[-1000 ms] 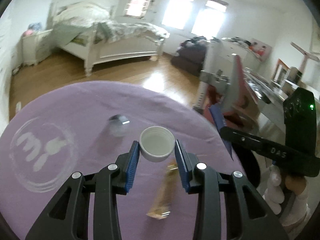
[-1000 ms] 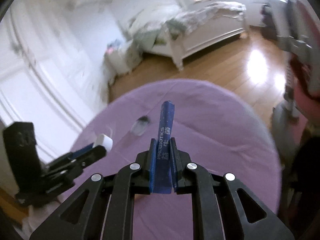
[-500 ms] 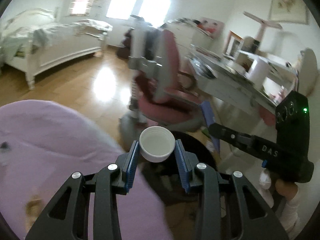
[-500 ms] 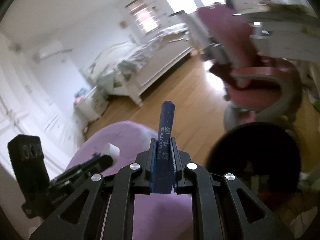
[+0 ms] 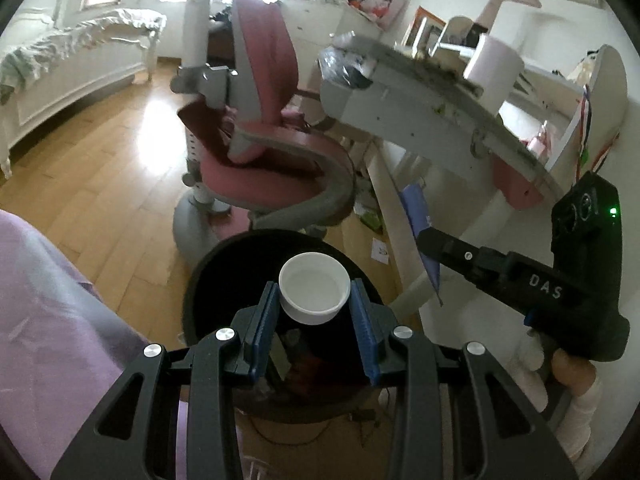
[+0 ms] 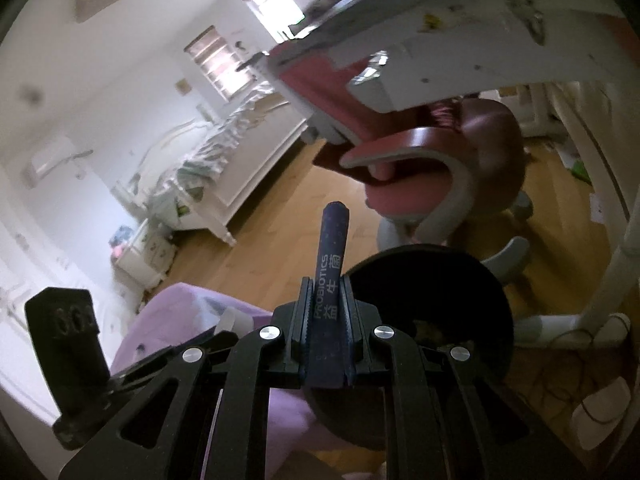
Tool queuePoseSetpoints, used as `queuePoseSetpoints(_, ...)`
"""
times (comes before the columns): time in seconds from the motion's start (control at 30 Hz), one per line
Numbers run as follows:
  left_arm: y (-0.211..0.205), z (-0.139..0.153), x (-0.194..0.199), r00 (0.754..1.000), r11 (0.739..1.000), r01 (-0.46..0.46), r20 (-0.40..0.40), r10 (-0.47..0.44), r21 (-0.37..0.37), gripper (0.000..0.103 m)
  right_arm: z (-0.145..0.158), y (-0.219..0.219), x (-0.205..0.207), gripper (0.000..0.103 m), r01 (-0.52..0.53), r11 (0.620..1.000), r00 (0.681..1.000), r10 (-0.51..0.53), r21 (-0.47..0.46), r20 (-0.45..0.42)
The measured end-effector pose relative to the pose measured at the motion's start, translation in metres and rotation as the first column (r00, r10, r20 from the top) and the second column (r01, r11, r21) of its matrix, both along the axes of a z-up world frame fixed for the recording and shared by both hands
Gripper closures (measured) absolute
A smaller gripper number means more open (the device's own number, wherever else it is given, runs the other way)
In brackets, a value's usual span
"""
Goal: Collect trash
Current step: 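Carry the white lid and blue tube in both tools over the black bin, then open both tools to drop the lid and blue tube into the bin, then move the left tool to the glass jar while the right tool approaches the gold wrapper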
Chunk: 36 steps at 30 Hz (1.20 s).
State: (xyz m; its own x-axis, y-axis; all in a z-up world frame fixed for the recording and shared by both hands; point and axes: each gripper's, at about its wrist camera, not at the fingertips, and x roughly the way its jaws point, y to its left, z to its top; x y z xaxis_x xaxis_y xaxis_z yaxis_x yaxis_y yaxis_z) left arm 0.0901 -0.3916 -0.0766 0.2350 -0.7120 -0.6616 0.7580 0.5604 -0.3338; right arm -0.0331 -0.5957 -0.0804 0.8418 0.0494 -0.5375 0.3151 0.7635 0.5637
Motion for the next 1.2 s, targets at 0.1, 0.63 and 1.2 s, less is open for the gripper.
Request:
queuePoseSetpoints(0.1, -0.009, -0.006, -0.001, 1.000, 1.000, 0.015, -0.008, -0.015, 0.015, 0.067, -0.006, -0.007, -0.001, 0.089, 0.007, 1.000, 1.000, -0.007, 0.012, -0.009)
queuePoseSetpoints(0.63, -0.043, -0.012, -0.001, 1.000, 0.998, 0.013, 0.022, -0.014, 0.058, 0.022, -0.032, -0.026, -0.009, 0.055, 0.064, 0.996, 0.996, -0.060, 0.066, -0.060)
queuePoseSetpoints(1.2, 0.122, 0.008, 0.046, 0.943, 0.941, -0.331, 0.052, 0.328, 0.073, 0.022, -0.020, 0.058, 0.036, 0.048, -0.136, 0.991, 0.987, 0.136, 0.010, -0.086)
